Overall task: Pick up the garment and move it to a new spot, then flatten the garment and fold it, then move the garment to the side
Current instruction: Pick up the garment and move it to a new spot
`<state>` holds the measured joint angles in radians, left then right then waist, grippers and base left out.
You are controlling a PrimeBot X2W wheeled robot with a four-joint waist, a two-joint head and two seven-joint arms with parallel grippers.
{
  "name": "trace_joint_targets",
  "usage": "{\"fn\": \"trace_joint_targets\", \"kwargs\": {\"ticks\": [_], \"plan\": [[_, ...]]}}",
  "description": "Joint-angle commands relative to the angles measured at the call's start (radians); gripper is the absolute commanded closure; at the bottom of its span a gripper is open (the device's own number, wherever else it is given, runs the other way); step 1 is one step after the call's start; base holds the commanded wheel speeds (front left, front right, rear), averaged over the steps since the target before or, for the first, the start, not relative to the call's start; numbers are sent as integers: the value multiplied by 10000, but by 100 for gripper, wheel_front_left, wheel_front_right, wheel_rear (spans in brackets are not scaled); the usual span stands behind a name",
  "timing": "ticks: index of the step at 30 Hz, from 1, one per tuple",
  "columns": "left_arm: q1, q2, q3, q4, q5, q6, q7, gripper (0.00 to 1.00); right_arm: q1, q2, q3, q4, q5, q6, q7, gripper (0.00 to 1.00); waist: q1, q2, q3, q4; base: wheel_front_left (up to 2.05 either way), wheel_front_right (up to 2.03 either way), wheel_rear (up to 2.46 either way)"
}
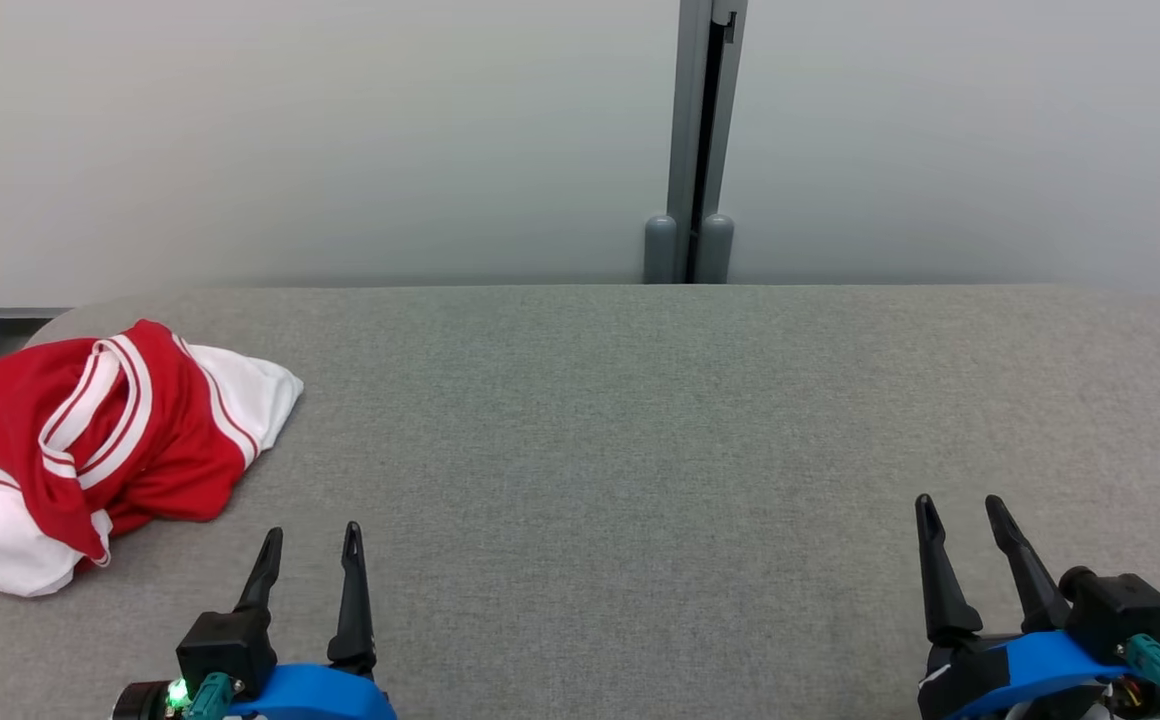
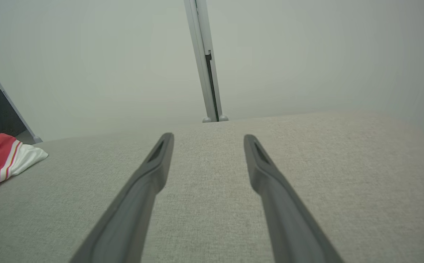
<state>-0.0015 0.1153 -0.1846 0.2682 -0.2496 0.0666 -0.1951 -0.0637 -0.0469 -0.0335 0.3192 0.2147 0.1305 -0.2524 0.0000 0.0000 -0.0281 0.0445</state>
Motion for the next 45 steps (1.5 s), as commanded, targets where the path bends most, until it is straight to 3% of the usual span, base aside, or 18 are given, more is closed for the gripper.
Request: {"fn": "trace_joint_targets", "kwargs": {"ticks": [1,28,36,45], "plan": [[-27,64,-3,-38,63,49,5,0,52,-63,10,13,-28,4,-52,0,0,0,23,71,0,0,0],[242,551,-194,-597,207,398,337,0,192,-62,-7,175,-190,4,-44,0,0,0,-36,4261,0,0,0],[348,678,-153,-712,131,479,392,0,74,-63,92,294,-111,4,-58,0,0,0,-38,4641,0,0,0],[264,854,112,-1056,-128,577,461,0,84,-63,258,350,-41,4,-68,0,0,0,46,4342,0,0,0]]}}
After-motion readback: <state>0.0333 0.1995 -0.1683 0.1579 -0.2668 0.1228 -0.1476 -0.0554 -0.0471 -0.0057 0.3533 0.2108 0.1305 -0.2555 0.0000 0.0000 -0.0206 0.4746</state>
